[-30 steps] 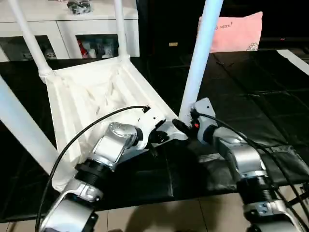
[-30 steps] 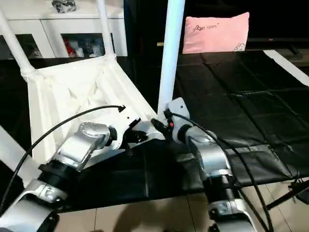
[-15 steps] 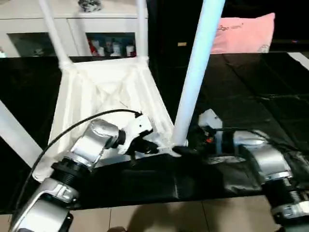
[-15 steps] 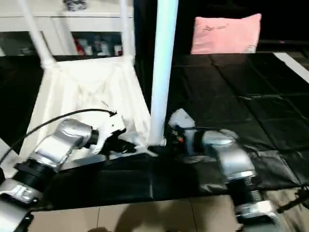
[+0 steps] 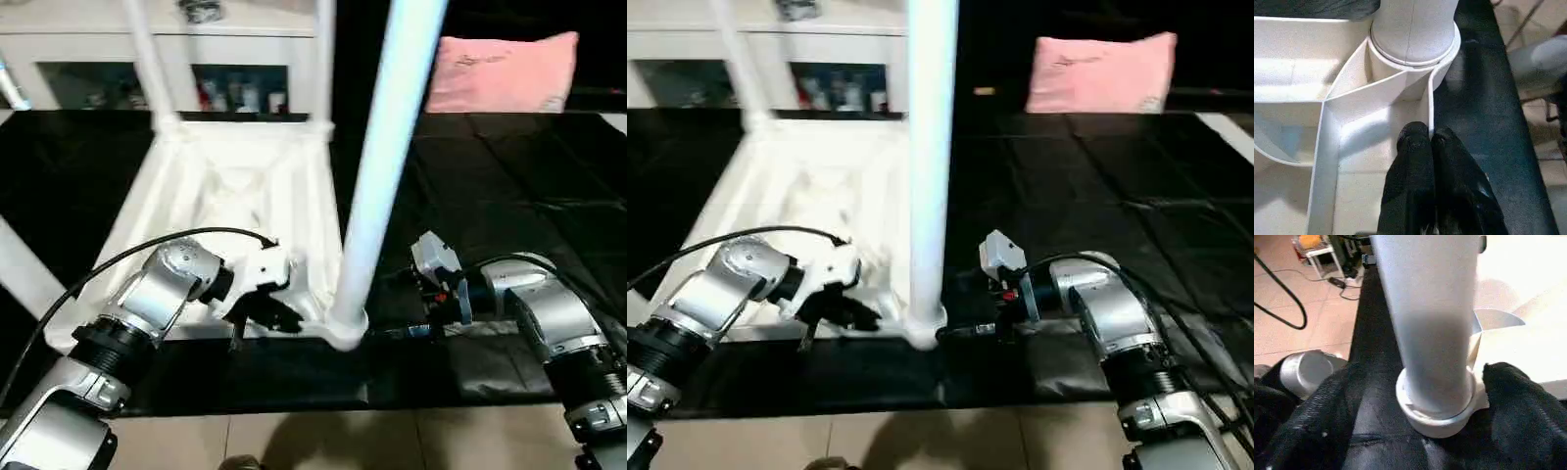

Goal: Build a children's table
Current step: Rotate leg to tighten

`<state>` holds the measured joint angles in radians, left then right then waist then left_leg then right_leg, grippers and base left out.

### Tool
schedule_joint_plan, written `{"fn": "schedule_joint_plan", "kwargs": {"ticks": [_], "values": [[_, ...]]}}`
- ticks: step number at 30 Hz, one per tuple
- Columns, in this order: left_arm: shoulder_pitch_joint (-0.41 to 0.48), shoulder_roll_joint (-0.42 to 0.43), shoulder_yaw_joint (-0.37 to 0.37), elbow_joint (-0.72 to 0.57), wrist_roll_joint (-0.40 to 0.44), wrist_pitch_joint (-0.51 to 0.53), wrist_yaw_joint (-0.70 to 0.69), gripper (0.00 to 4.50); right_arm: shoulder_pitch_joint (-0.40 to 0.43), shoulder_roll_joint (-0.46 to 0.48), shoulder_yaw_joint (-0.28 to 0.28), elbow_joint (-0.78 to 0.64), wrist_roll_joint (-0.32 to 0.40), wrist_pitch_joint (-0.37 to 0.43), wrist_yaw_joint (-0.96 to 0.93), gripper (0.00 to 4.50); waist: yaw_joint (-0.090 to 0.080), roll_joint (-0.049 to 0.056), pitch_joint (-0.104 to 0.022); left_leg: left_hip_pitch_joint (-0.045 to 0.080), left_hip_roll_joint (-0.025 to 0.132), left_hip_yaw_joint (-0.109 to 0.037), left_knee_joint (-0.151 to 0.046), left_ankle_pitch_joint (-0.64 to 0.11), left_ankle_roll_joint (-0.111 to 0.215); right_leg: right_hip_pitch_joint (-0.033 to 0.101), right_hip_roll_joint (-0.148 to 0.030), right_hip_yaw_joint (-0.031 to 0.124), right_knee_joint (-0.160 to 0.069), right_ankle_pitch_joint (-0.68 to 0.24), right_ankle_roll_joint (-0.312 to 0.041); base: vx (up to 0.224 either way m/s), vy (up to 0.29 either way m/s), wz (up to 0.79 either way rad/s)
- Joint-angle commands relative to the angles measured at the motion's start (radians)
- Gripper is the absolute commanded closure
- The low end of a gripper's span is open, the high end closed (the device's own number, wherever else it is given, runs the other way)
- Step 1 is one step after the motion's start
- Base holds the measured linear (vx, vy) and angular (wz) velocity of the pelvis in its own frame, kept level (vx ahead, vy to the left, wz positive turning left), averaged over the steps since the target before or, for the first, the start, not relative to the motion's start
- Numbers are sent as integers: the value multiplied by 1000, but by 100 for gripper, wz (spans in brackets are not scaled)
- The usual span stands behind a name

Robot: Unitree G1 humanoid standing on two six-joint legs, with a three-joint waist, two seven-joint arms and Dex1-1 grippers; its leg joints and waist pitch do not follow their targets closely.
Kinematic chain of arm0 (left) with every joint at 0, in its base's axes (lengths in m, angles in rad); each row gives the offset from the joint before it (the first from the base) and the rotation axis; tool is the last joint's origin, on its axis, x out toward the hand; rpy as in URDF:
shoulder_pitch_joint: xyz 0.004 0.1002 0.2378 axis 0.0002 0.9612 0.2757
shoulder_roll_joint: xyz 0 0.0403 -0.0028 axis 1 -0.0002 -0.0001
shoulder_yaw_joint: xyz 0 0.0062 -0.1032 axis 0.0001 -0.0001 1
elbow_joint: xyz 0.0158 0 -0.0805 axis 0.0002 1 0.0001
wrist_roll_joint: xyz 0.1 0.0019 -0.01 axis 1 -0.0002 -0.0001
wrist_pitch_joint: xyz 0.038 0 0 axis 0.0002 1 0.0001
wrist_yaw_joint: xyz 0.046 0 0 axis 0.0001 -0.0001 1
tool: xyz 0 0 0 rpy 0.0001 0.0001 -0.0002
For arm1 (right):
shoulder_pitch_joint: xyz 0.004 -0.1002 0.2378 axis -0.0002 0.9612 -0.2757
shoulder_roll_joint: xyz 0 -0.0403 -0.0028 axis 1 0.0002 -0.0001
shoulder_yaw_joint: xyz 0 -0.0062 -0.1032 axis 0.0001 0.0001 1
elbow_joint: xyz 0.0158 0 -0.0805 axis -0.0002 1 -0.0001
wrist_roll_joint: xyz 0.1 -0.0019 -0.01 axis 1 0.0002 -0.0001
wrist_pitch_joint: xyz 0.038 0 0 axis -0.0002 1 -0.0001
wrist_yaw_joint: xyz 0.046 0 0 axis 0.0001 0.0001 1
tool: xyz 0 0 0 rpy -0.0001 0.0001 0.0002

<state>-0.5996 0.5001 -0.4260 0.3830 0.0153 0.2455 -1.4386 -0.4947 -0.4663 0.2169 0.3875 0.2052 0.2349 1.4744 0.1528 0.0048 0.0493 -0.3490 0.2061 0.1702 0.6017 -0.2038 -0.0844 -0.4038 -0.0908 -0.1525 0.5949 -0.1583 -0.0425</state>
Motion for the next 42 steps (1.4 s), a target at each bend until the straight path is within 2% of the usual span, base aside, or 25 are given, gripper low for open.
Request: {"fn": "schedule_joint_plan", "kwargs": {"ticks": [1,4,5,7,8,10,13,15,18,20,28,31,34,35,37,38,40,42], "values": [[-19,-10,-31,-44,-16,-31,-56,450,-19,-4,7,3,19,-7,19,80,-7,-6,-72,1,39,-5,-67,-112,69,61,-74,72,-64,-277,-152,0,0,0],[-23,-10,-46,-49,-14,-45,-76,450,-26,-1,11,12,34,-1,41,89,-4,-7,-72,0,37,-5,-67,-117,69,63,-75,72,-68,-303,-138,0,0,0],[-23,-11,-49,-52,-14,-48,-79,450,-26,1,10,14,35,-2,45,121,-2,-7,-72,0,37,-5,-67,-113,67,62,-75,72,-69,-306,-134,0,0,0],[-21,-13,-53,-56,-14,-49,-82,450,-26,5,9,17,35,-6,49,127,-1,-6,-72,0,37,-5,-67,-114,66,61,-75,71,-70,-314,-130,0,0,0],[-20,-14,-55,-59,-13,-50,-84,450,-25,8,9,19,36,-7,52,129,0,-4,-72,-1,37,-6,-67,-114,63,62,-75,71,-69,-314,-129,0,0,0],[-20,-18,-60,-62,-13,-51,-86,450,-22,14,12,20,38,-10,58,163,1,-4,-73,-1,38,-6,-67,-114,62,61,-74,71,-69,-308,-131,0,0,0],[-25,-24,-64,-59,-12,-54,-85,450,-15,21,20,19,46,-13,63,179,2,-3,-73,-1,38,-6,-67,-118,61,62,-74,70,-69,-306,-132,0,0,0],[-26,-26,-65,-58,-12,-56,-85,450,-12,21,23,18,50,-11,66,216,2,-3,-73,-1,37,-6,-67,-117,61,62,-73,70,-69,-309,-129,0,0,0],[-25,-26,-67,-57,-11,-60,-86,450,-7,24,28,17,48,-13,69,226,3,-2,-74,-1,37,-6,-67,-116,58,63,-74,70,-70,-308,-127,0,0,0],[-26,-26,-67,-57,-11,-61,-86,450,-5,25,28,15,47,-11,71,248,3,-2,-74,-1,37,-6,-67,-115,59,63,-73,70,-69,-304,-128,0,0,0],[-23,-30,-59,-47,-3,-38,-57,450,18,20,36,-12,60,12,81,255,4,1,-75,0,37,-7,-67,-118,58,63,-73,70,-69,-300,-130,0,0,0],[-20,-71,-12,-26,-5,33,57,450,57,29,19,-54,87,40,52,255,9,2,-74,2,38,-6,-67,-121,57,62,-72,71,-70,-297,-131,0,0,0],[-17,-119,37,-22,-20,105,160,450,99,50,-2,-92,94,57,-19,255,13,2,-72,9,38,-4,-67,-146,48,58,-73,71,-79,-334,-124,0,0,0],[-16,-139,58,-26,-30,138,198,450,114,65,-11,-100,87,58,-65,255,12,4,-70,9,37,-5,-68,-159,43,58,-73,70,-81,-343,-124,0,0,0],[-14,-177,93,-32,-43,191,266,450,135,105,-23,-99,60,59,-168,255,1,0,-66,4,34,-6,-71,-172,35,61,-73,66,-87,-384,-105,0,0,0],[-14,-188,103,-34,-45,205,286,450,139,118,-27,-95,50,63,-202,255,-5,0,-66,7,27,-7,-69,-190,29,61,-75,59,-97,-444,-81,0,0,0],[-14,-205,113,-37,-43,224,317,450,145,142,-30,-86,29,72,-263,256,-20,-4,-66,-5,20,-10,-70,-183,27,70,-72,53,-101,-473,-50,0,0,0],[-27,-269,133,-15,-30,251,415,450,149,210,-18,-48,-35,58,-411,257,-41,-3,-63,-3,14,-8,-66,-193,28,62,-68,48,-111,-506,-25,0,0,0]]}}
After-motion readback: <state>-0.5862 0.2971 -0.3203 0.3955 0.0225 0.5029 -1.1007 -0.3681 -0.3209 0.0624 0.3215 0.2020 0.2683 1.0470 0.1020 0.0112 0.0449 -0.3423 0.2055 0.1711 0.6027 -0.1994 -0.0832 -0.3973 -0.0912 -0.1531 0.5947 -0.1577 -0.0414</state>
